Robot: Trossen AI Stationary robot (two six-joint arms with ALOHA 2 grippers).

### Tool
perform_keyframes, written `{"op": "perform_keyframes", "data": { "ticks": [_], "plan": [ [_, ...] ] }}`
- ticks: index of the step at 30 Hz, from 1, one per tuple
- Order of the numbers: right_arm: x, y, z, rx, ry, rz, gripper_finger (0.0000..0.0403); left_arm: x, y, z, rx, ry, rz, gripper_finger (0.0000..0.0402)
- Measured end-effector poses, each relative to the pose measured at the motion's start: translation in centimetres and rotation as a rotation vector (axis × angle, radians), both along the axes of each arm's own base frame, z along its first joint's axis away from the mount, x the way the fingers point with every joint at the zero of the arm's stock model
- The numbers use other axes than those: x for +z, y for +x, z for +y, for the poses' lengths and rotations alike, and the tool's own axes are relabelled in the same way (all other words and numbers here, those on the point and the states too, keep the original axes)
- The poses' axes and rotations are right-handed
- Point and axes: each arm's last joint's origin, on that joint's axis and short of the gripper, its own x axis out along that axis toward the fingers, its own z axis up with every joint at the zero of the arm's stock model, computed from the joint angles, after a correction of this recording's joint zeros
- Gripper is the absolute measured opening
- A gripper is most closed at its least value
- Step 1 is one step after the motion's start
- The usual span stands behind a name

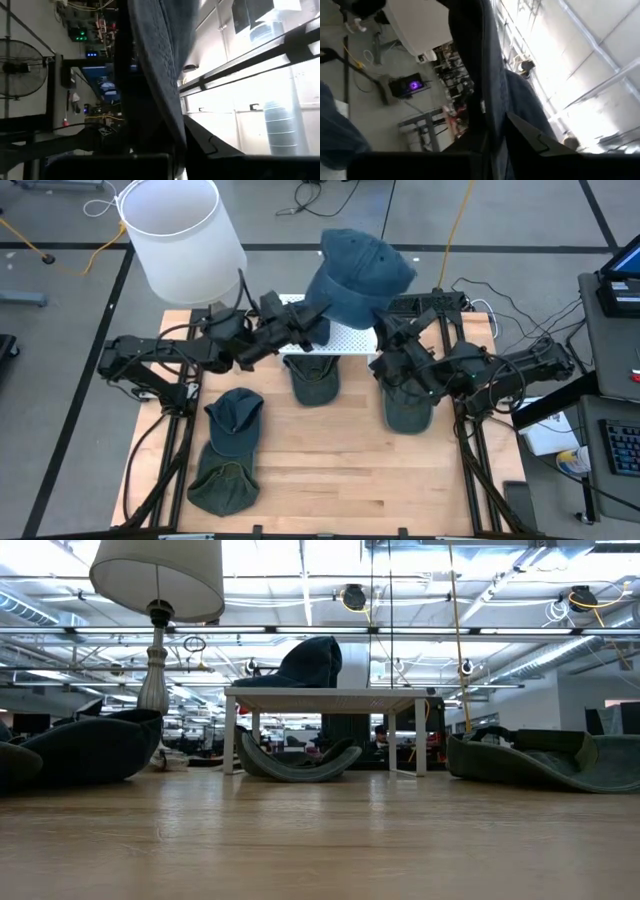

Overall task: Pick & Place hat
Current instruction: Stack the right blue cap on the blue cap on the shelf

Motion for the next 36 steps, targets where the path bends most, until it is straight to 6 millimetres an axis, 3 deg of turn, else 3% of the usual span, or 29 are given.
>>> {"op": "perform_keyframes", "data": {
  "ticks": [10,14,19,23,27,31,36],
  "plan": [
    [-0.2,-1.1,3.7,0.16,0.205,-0.165,0.0165,0.3,-0.1,0.4,0.029,0.017,-0.027,0.0015],
    [-0.4,-1.7,5.0,0.141,0.271,-0.178,0.0216,0.3,0.0,0.4,-0.05,0.056,-0.023,0.0008],
    [-0.2,-2.9,5.8,0.046,0.495,-0.357,0.0264,0.3,0.1,0.5,-0.171,0.112,-0.021,0.0011],
    [0.2,-4.2,6.0,-0.037,0.663,-0.517,0.0283,0.1,0.2,0.4,-0.301,0.165,0.01,0.0008],
    [1.1,-5.4,6.1,-0.009,0.774,-0.639,0.029,-0.1,0.1,0.6,-0.384,0.193,0.047,0.0008],
    [2.1,-6.6,6.1,0.039,0.883,-0.757,0.029,0.0,-0.7,1.2,-0.403,0.244,0.107,0.0008],
    [2.4,-7.9,7.3,0.117,0.957,-0.776,0.029,0.5,-2.5,1.8,-0.397,0.337,0.189,0.0008]
  ]
}}
